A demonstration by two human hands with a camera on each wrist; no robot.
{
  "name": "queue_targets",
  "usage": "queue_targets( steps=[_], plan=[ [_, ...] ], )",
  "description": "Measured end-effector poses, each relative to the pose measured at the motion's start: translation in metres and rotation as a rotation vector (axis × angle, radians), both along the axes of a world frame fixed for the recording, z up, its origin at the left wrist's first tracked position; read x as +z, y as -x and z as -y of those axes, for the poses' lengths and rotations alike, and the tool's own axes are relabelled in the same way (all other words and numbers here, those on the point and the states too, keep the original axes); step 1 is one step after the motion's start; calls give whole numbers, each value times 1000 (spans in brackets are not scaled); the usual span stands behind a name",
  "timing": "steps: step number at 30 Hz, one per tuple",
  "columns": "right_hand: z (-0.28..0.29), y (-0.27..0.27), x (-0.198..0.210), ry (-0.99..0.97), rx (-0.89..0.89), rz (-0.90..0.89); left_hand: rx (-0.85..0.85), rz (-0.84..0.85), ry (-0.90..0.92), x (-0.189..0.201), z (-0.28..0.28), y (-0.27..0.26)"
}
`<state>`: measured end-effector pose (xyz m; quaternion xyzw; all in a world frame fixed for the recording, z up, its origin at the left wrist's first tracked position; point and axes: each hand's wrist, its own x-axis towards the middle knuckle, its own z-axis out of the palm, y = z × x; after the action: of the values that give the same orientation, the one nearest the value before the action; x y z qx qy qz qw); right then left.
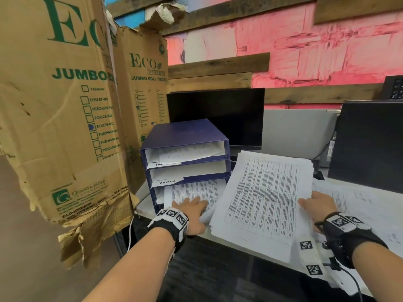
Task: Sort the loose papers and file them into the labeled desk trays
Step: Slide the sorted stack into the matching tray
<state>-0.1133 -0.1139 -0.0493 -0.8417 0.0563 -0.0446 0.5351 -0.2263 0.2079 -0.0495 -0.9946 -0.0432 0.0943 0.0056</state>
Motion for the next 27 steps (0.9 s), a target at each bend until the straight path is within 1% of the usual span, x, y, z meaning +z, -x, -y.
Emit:
queue_targets(
  steps=[3,6,8,11,12,16,18,21,24,25,27],
  plan=[
    [-1,3,-2,17,-9,-2,-63,-22,-33,-8,9,1],
    [3,3,0,71,-5,14,-19,-8,-7,-4,12,2],
    [5,4,2,114,12,28,-7,83,-17,7,8,3],
    [6,7,4,159,20,39,-18,280,-65,23,-5,1],
    [5,9,4,166,21,42,-27,322,-84,27,-9,1],
    [-4,15,2,153,45,53,-65,372,-183,28,-16,5],
    [-4,16,3,144,48,62,-5,322,-224,24,-13,6],
    [2,15,3,129,46,49,172,242,-323,23,-7,5],
    [8,13,0,115,68,49,256,278,-410,23,-1,-4],
    [9,13,-2,100,80,37,268,296,-402,24,0,-10],
    [11,12,-6,70,103,11,293,290,-320,28,1,-20]
  ],
)
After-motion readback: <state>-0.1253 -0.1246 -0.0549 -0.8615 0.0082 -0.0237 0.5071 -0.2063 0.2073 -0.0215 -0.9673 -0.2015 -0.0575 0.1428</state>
